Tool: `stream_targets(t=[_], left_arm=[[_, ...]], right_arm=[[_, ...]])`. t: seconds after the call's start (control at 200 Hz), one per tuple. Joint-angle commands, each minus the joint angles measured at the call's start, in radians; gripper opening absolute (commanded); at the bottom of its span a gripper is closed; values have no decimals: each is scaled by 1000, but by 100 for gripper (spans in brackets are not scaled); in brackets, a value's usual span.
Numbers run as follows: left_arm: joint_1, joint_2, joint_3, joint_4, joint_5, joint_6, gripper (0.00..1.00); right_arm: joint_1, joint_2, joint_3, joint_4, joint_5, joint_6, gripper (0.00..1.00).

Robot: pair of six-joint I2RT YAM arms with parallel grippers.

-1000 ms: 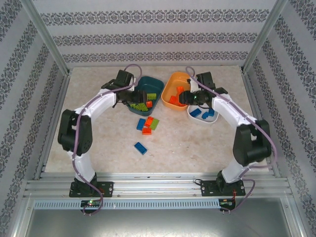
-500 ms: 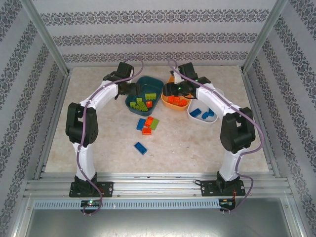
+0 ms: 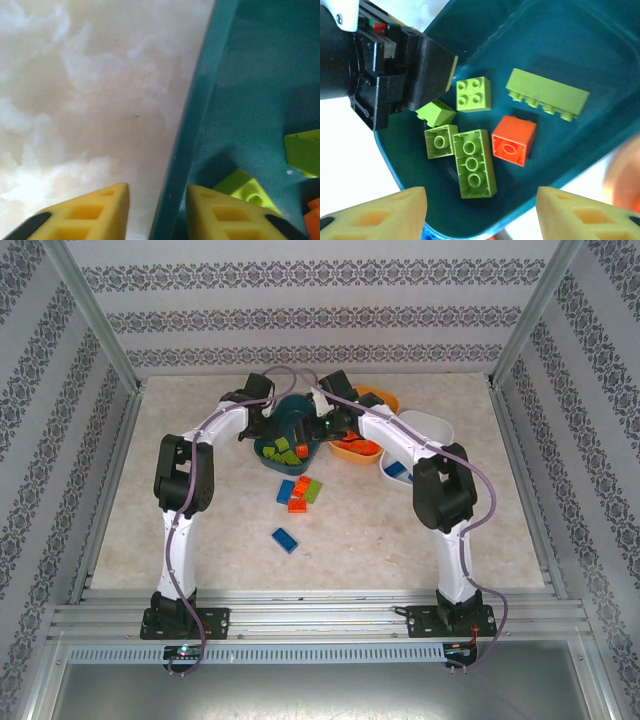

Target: Sort the legos into containers by color

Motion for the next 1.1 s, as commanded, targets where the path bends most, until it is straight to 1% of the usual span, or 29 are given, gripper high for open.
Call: stream_targets(t=[0.0, 0.235, 0.46, 0.605, 0.68, 0.729, 0.769, 0.809, 0.929, 1.034, 1.064, 1.094], left_arm=[[10, -37, -41, 7, 35, -6, 27], [10, -208, -242, 152, 39, -28, 25], [-8, -394, -485, 326, 38, -53, 23], [-14, -459, -586, 395, 48, -66, 22], [-14, -451, -590, 388, 51, -77, 22], [-15, -426, -569, 363, 49, -81, 24], [-13, -406, -548, 345, 48, -81, 34], [-13, -392, -530, 336, 47, -80, 38], [-7, -353, -480, 315, 19, -73, 40], [-1, -310, -429, 281, 11, -59, 40], [0, -298, -416, 276, 17, -55, 38], [1, -283, -403, 268, 25, -51, 33]], right_arm=[[22, 44, 79, -67, -18, 12, 60], [39, 70, 113, -91, 6, 10, 61], [71, 72, 114, -159, 72, -54, 62], [79, 73, 90, -161, 96, -66, 64], [75, 83, 97, -163, 105, -67, 65], [72, 102, 118, -170, 106, -74, 66], [69, 122, 150, -191, 110, -84, 67], [65, 142, 184, -210, 114, -92, 67], [55, 195, 271, -253, 108, -102, 68], [45, 228, 305, -260, 98, -98, 68], [41, 237, 313, -261, 97, -96, 68], [39, 245, 321, -264, 97, -91, 68]])
